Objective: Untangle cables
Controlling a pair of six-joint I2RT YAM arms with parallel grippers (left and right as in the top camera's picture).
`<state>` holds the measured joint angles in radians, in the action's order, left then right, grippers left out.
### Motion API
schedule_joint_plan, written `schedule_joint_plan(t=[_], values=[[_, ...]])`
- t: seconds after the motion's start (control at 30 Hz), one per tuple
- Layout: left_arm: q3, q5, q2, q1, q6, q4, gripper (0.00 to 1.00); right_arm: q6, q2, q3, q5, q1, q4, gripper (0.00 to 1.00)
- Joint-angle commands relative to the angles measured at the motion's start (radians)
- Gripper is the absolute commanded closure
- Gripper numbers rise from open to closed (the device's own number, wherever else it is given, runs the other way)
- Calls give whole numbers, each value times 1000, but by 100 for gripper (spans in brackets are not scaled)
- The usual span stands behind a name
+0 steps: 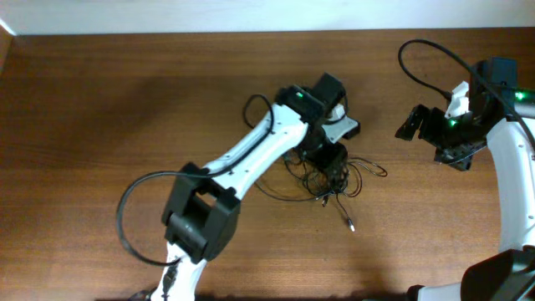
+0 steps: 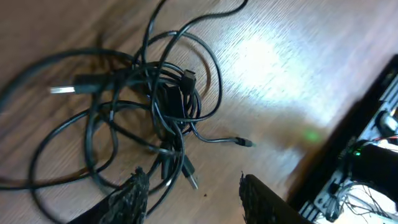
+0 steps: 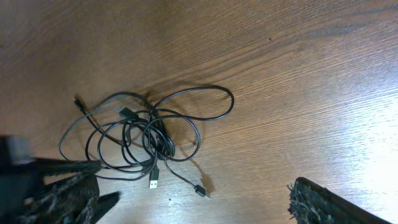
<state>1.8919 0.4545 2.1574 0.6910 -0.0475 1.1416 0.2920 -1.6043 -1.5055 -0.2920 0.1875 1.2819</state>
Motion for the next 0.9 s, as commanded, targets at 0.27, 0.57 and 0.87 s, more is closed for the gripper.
schedule_joint_plan(t=[0.27,0.57,0.87], values=[[7,-45,183,28,14,-143,57,-26,-2,-20,16,3,9,1],[70,-277,187,10,117,0,55,-50,-3,-20,16,4,8,1],[173,-241,190,11,307,197,70,-53,-6,-19,16,3,8,1]])
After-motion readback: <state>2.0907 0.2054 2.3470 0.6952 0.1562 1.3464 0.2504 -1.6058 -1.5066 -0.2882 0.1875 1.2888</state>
